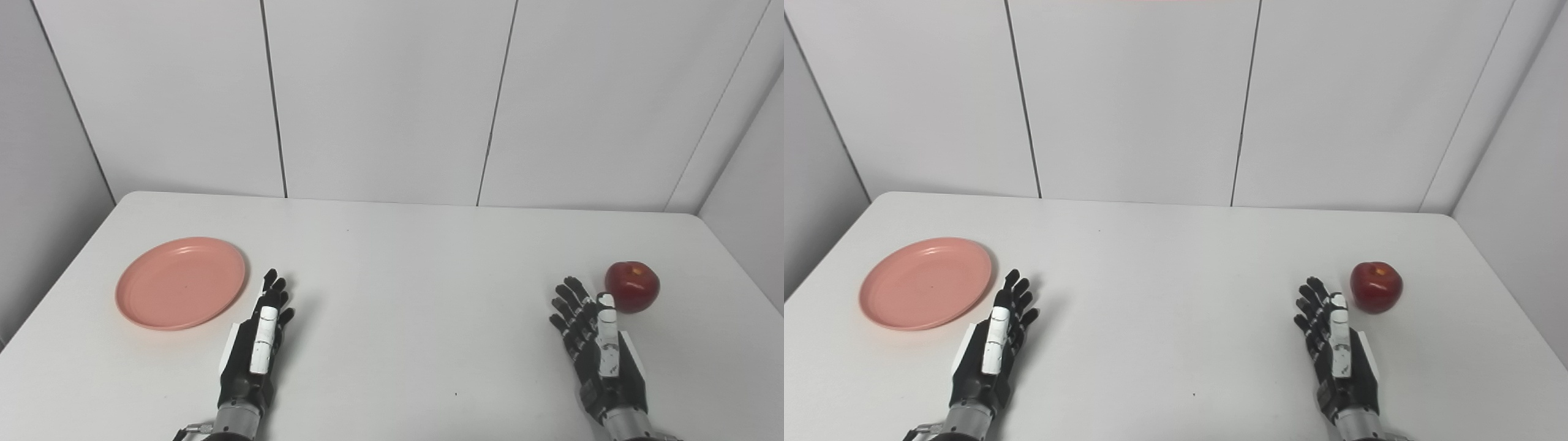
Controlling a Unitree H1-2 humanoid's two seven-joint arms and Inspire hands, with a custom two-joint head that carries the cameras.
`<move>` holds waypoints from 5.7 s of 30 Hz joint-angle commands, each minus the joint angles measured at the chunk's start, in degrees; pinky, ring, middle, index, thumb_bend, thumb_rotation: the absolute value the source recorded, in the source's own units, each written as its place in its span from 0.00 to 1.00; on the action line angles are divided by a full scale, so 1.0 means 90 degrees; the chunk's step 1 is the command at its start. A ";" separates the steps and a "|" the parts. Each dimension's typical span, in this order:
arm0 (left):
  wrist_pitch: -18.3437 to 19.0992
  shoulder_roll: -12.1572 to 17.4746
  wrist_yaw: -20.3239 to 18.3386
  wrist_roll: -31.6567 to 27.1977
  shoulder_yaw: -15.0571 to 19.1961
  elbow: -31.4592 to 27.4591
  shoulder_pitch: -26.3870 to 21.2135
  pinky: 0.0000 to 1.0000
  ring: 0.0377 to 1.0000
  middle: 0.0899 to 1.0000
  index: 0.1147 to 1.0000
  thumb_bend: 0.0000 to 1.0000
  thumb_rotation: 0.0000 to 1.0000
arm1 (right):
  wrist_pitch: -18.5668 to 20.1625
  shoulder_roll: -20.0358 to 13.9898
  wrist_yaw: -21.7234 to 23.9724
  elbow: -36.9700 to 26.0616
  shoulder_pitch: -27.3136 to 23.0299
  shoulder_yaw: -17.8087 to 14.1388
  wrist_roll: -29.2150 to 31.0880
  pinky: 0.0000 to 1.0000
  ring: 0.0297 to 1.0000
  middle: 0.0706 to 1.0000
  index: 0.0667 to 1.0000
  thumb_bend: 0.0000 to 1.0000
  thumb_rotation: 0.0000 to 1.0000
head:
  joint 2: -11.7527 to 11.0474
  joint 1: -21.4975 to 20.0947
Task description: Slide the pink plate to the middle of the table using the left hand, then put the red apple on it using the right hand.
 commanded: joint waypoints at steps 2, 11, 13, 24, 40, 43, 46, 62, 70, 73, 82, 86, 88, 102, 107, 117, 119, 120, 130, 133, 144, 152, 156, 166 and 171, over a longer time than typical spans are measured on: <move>-0.0213 0.0127 -0.0018 0.0053 -0.0009 -0.0037 -0.0174 1.00 1.00 1.00 1.00 0.91 0.98 | 0.0061 -0.0016 0.0024 -0.0004 -0.0099 0.0002 0.0062 0.95 0.94 0.92 0.91 0.94 1.00 | -0.0013 -0.0005; -0.0220 0.0127 -0.0014 0.0079 -0.0028 -0.0065 -0.0146 1.00 1.00 1.00 1.00 0.91 0.98 | 0.0098 -0.0016 0.0036 -0.0046 -0.0076 0.0013 0.0072 0.95 0.94 0.92 0.91 0.92 1.00 | -0.0005 -0.0012; -0.0196 0.0129 -0.0016 0.0089 -0.0038 -0.0098 -0.0133 1.00 1.00 1.00 1.00 0.91 0.98 | 0.0109 -0.0019 0.0042 -0.0065 -0.0067 0.0017 0.0078 0.95 0.94 0.92 0.91 0.92 1.00 | 0.0006 -0.0009; -0.0174 0.0104 -0.0014 0.0096 -0.0061 -0.0157 -0.0087 1.00 1.00 1.00 1.00 0.92 0.98 | 0.0143 -0.0042 0.0071 -0.0128 -0.0018 0.0027 0.0132 0.96 0.95 0.92 0.91 0.92 1.00 | -0.0013 0.0030; -0.0135 0.0102 -0.0025 0.0035 -0.0060 -0.0188 -0.0088 1.00 1.00 1.00 1.00 0.92 0.97 | 0.0200 -0.0069 0.0070 -0.0140 -0.0012 0.0061 0.0185 0.95 0.94 0.92 0.91 0.93 1.00 | -0.0081 0.0022; -0.0174 0.0112 -0.0022 0.0056 -0.0062 -0.0142 -0.0103 1.00 1.00 1.00 1.00 0.92 0.97 | 0.0171 -0.0073 0.0078 -0.0105 -0.0025 0.0065 0.0175 0.95 0.94 0.92 0.91 0.93 1.00 | -0.0080 0.0004; -0.0192 0.0118 -0.0026 0.0065 -0.0068 -0.0133 -0.0099 1.00 1.00 1.00 1.00 0.91 0.97 | 0.0154 -0.0080 0.0096 -0.0087 -0.0031 0.0061 0.0186 0.95 0.94 0.92 0.91 0.92 1.00 | -0.0069 0.0024; -0.0251 0.0255 -0.0111 -0.0027 0.0044 -0.0012 -0.0153 1.00 1.00 1.00 1.00 0.90 0.98 | 0.0199 0.0046 -0.0004 -0.0141 -0.0054 0.0177 0.0084 0.95 0.95 0.92 0.91 0.93 1.00 | -0.0045 -0.0268; -0.0274 0.0260 -0.0192 -0.0091 0.0125 -0.0060 -0.0080 1.00 1.00 1.00 1.00 0.89 0.98 | 0.0175 0.0072 -0.0022 -0.0207 -0.0010 0.0262 -0.0024 0.96 0.95 0.92 0.92 0.95 1.00 | -0.0023 -0.0344; -0.0241 0.0238 -0.0203 -0.0105 0.0132 -0.0066 -0.0086 1.00 1.00 1.00 1.00 0.88 0.99 | 0.0193 0.0059 -0.0018 -0.0206 -0.0021 0.0274 -0.0025 0.96 0.95 0.93 0.92 0.94 1.00 | -0.0038 -0.0330; -0.0271 0.0184 -0.0180 -0.0022 0.0088 -0.0008 -0.0100 1.00 1.00 1.00 1.00 0.87 0.99 | 0.0182 0.0010 0.0029 -0.0125 -0.0049 0.0234 0.0044 0.96 0.95 0.93 0.93 0.94 1.00 | -0.0077 -0.0216; -0.0276 0.0185 -0.0164 0.0014 0.0072 -0.0014 -0.0106 1.00 1.00 1.00 1.00 0.88 0.99 | 0.0164 0.0010 0.0041 -0.0103 -0.0052 0.0219 0.0077 0.96 0.95 0.93 0.93 0.95 1.00 | -0.0080 -0.0199; -0.0300 0.0211 -0.0182 -0.0002 0.0084 0.0029 -0.0136 1.00 1.00 1.00 1.00 0.88 1.00 | 0.0135 0.0015 0.0048 -0.0062 -0.0075 0.0233 0.0060 0.96 0.95 0.93 0.92 0.94 1.00 | -0.0054 -0.0245; -0.0273 0.0259 -0.0225 -0.0030 0.0106 0.0075 -0.0167 1.00 1.00 1.00 1.00 0.89 0.99 | 0.0187 0.0073 -0.0001 -0.0056 -0.0109 0.0239 0.0033 0.95 0.94 0.92 0.91 0.94 1.00 | -0.0041 -0.0256; -0.0351 0.0238 -0.0232 -0.0010 0.0076 0.0115 -0.0149 1.00 1.00 1.00 1.00 0.88 1.00 | 0.0202 0.0050 0.0014 -0.0064 -0.0091 0.0211 0.0065 0.95 0.94 0.93 0.92 0.94 1.00 | -0.0062 -0.0169; -0.0441 -0.0075 0.0032 0.0212 -0.0104 0.0287 -0.0152 1.00 1.00 0.99 1.00 0.90 0.97 | -0.0035 -0.0181 0.0250 0.0319 -0.0114 -0.0001 0.0222 0.94 0.94 0.92 0.92 0.92 1.00 | -0.0468 0.0787; -0.0455 -0.0170 0.0116 0.0312 -0.0200 0.0346 -0.0153 1.00 1.00 0.99 1.00 0.89 0.96 | -0.0125 -0.0254 0.0347 0.0473 -0.0128 -0.0095 0.0323 0.95 0.94 0.92 0.92 0.92 1.00 | -0.0575 0.1030; -0.0468 -0.0199 0.0146 0.0347 -0.0238 0.0370 -0.0153 1.00 1.00 1.00 1.00 0.88 0.97 | -0.0160 -0.0274 0.0383 0.0535 -0.0137 -0.0135 0.0364 0.96 0.94 0.92 0.91 0.92 1.00 | -0.0575 0.1030; -0.0807 -0.0519 0.0535 0.0735 -0.0571 0.0768 -0.0229 1.00 1.00 1.00 1.00 0.84 0.98 | -0.0667 -0.0622 0.0880 0.1362 -0.0291 -0.0385 0.0676 1.00 0.97 0.95 0.95 0.90 1.00 | -0.1051 0.1789; -0.0865 -0.0560 0.0606 0.0833 -0.0611 0.0862 -0.0260 1.00 1.00 1.00 1.00 0.84 0.99 | -0.0700 -0.0673 0.0879 0.1487 -0.0325 -0.0402 0.0653 0.99 0.97 0.96 0.95 0.90 1.00 | -0.1106 0.1899; -0.1331 -0.0643 0.0833 0.1111 -0.0736 0.1500 -0.0418 1.00 1.00 1.00 1.00 0.78 1.00 | -0.0807 -0.0747 0.1028 0.1958 -0.0464 -0.0539 0.0790 1.00 1.00 0.98 0.98 0.92 1.00 | -0.1675 0.2525; -0.1454 -0.0695 0.0920 0.1245 -0.0742 0.1695 -0.0467 1.00 1.00 1.00 1.00 0.76 1.00 | -0.1061 -0.0804 0.1311 0.2299 -0.0564 -0.0531 0.0812 1.00 1.00 1.00 1.00 0.96 1.00 | -0.1825 0.2633; -0.1511 -0.0687 0.0882 0.1191 -0.0714 0.1684 -0.0445 1.00 1.00 1.00 1.00 0.78 1.00 | -0.1087 -0.0814 0.1395 0.2318 -0.0565 -0.0478 0.0813 1.00 1.00 1.00 1.00 0.96 1.00 | -0.1838 0.2678; -0.1311 -0.0705 0.0644 0.0476 -0.0511 0.1106 -0.0435 1.00 1.00 1.00 1.00 0.85 0.96 | -0.0959 -0.0776 0.1357 0.2271 -0.0557 -0.0402 0.0739 1.00 0.99 0.98 0.99 1.00 1.00 | -0.1832 0.2622; -0.1081 -0.0479 0.0511 0.0231 -0.0374 0.0629 -0.0648 1.00 0.96 0.95 0.96 0.90 0.95 | -0.1074 -0.0772 0.1457 0.2430 -0.0601 -0.0357 0.0760 1.00 0.96 0.98 0.97 1.00 1.00 | -0.1909 0.2552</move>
